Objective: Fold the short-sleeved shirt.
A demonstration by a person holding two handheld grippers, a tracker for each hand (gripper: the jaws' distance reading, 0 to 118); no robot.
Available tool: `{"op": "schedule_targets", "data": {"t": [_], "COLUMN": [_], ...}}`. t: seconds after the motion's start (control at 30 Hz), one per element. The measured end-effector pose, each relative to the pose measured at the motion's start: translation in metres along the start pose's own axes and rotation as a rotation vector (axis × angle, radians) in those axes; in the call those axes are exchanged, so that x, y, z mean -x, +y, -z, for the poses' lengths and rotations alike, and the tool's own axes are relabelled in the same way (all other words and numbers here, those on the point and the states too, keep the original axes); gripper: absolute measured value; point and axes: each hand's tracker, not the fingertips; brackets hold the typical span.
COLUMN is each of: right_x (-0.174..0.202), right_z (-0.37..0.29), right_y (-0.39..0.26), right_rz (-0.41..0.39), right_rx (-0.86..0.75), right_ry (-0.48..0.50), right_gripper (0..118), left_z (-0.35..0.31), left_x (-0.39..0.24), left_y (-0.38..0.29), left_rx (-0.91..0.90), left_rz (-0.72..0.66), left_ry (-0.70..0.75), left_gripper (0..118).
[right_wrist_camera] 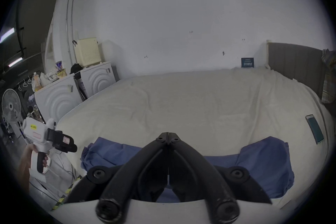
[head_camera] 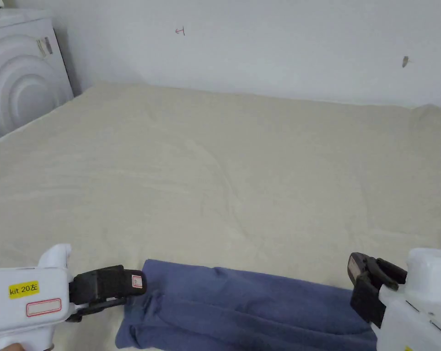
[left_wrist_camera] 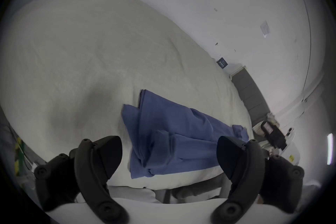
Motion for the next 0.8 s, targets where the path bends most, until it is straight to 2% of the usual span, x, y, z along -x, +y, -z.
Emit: {"op": "schedule_targets", "data": {"t": [0.13,0.27,0.37,0.5,0.53,0.57,0.6,0.63,0.67,0.7,0.77,0.8], "right_x": [0.008,0.008,0.007,0.004,0.003,0.003,0.003,0.003,0.002,0.001,-0.006,-0.01], "right_z": [0.004,0.005,0.009,0.017,0.017,0.018,0.018,0.018,0.018,0.017,0.013,0.011], "right_y": [0.002,0.007,0.009,0.01,0.01,0.009,0.009,0.009,0.008,0.008,0.008,0.009], "right_rz": [-0.113,-0.097,-0.082,-0.06,-0.053,-0.052,-0.052,-0.054,-0.056,-0.057,-0.055,-0.054], "right_rx": [0.012,0.025,0.037,0.057,0.059,0.063,0.066,0.071,0.075,0.077,0.081,0.082], "right_ry": [-0.047,-0.038,-0.044,-0.036,-0.032,-0.029,-0.029,-0.029,-0.03,-0.03,-0.034,-0.04], "right_gripper": [0,0,0,0,0,0,0,0,0,0,0,0], "left_z": [0.023,0.046,0.048,0.07,0.074,0.08,0.083,0.09,0.098,0.106,0.099,0.093], "left_x": [0.026,0.042,0.044,0.043,0.039,0.036,0.032,0.028,0.024,0.037,0.033,0.023], "left_y": [0.006,0.008,0.013,0.012,0.012,0.012,0.012,0.01,0.007,0.007,0.016,0.022], "left_rx": [0.059,0.107,0.082,0.18,0.186,0.202,0.212,0.232,0.266,0.289,0.275,0.266], "left_rz": [-0.14,-0.2,-0.237,-0.255,-0.271,-0.276,-0.265,-0.233,-0.2,-0.178,-0.272,-0.145], "left_ry": [-0.133,-0.151,-0.263,-0.367,-0.38,-0.379,-0.369,-0.271,-0.158,-0.123,-0.319,-0.206], "left_gripper": [107,107,108,107,103,94,74,24,6,6,6,6]}}
